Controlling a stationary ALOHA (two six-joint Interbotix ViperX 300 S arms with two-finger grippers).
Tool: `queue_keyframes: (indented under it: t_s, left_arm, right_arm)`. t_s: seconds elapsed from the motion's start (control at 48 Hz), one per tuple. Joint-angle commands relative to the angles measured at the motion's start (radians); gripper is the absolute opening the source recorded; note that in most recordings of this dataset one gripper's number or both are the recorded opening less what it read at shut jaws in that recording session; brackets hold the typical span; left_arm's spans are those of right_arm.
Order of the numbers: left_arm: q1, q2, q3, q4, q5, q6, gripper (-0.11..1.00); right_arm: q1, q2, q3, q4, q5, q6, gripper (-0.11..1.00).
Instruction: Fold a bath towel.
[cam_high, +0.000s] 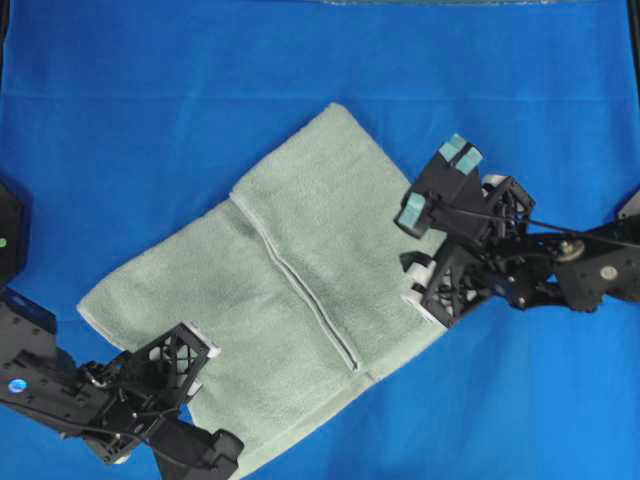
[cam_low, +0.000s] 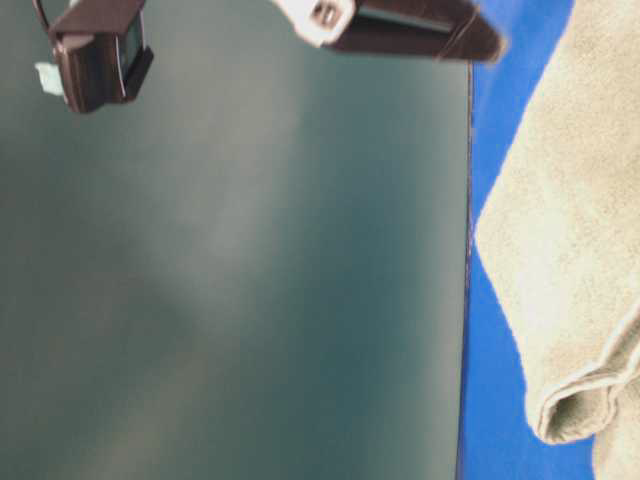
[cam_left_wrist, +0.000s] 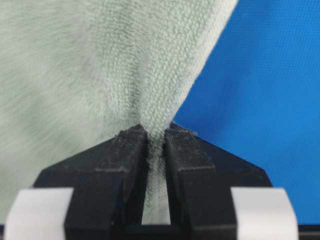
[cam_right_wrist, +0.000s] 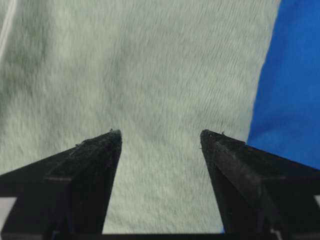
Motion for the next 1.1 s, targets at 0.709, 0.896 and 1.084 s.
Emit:
queue_keyframes:
  t_s: [0.709,0.896,1.084]
  left_arm:
    - [0.489,0.348,-0.756,0.12,0.137,0.762,0.07]
    - [0.528,0.382,-0.738,0.118,-0.04,0.759,0.07]
    - [0.548,0.374,-0.68,0.106,-0.084,0.673,0.08]
  right_arm:
    - [0.126,-0.267,0.212,-0.002,0.098,0.015,0.65]
    - [0.126,-0.288,0.238,-0.021,0.098,0.035,0.65]
    - [0.127,-0.287,0.238,-0.029,0.098,0.038,0.65]
